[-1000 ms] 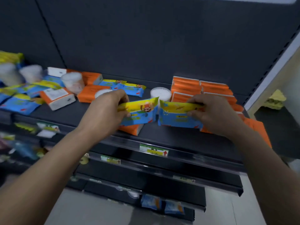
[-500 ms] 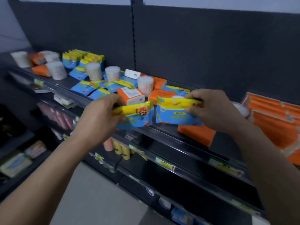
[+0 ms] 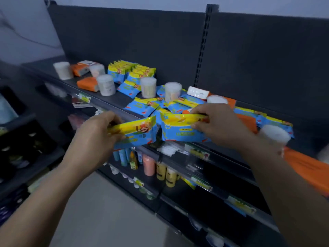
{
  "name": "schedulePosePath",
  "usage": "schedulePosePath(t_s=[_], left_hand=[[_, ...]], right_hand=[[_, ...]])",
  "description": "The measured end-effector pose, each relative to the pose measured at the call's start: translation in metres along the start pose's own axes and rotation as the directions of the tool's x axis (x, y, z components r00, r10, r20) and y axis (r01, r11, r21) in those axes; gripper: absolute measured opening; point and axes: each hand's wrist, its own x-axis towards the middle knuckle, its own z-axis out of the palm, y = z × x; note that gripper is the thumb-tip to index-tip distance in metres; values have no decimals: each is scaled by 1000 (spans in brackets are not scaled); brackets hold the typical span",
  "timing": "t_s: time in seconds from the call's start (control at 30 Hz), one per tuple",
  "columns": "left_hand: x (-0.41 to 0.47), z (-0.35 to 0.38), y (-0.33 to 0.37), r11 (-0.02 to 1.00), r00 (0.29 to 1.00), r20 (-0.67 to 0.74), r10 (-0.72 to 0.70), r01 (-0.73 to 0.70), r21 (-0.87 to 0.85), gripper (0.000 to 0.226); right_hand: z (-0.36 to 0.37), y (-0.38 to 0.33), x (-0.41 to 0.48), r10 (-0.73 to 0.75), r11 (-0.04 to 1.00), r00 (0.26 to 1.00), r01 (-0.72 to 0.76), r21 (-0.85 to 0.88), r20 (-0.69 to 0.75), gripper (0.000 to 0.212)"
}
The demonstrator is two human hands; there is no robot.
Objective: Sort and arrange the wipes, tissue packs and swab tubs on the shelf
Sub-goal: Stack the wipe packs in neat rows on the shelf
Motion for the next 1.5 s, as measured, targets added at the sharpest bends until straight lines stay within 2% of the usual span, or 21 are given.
schedulePosePath(t_s=[0.27, 0.43, 0.6, 0.7, 0.87, 0.97, 1.27, 1.37, 1.5], left_hand=[[44, -19, -77, 994, 994, -45, -100, 102, 40, 21], [89, -23, -115, 986, 990, -48, -135, 139, 93, 20], [146, -27, -147, 985, 993, -59, -104, 111, 130, 19], [178, -27, -171, 986, 994, -62, -95, 102, 130, 21], [229, -24, -199, 996, 998, -61, -31, 36, 77, 20], [263, -18, -214, 999, 999, -32, 33, -33, 5, 22], [386, -11, -272, 954, 968, -7, 252, -250, -163, 25], [421, -8, -289, 936, 947, 12, 322, -317, -151, 27], [460, 4, -306, 911, 915, 48, 401, -393, -123, 24]], right_hand=[[56, -45, 99, -99, 995, 994, 98, 28, 52, 30], [88, -61, 165, -162, 983, 985, 156, 98, 57, 18], [109, -70, 232, -132, 987, 989, 126, 95, 61, 28], [116, -73, 264, -117, 993, 993, 116, 29, 36, 30], [119, -76, 305, -55, 999, 997, 55, -2, -48, 26], [123, -79, 324, -12, 999, 996, 9, -39, -85, 31], [144, -97, 378, 225, 947, 950, -266, -179, -219, 28], [152, -106, 391, 302, 915, 915, -357, -189, -269, 26], [168, -112, 402, 380, 873, 893, -433, -225, -242, 27]])
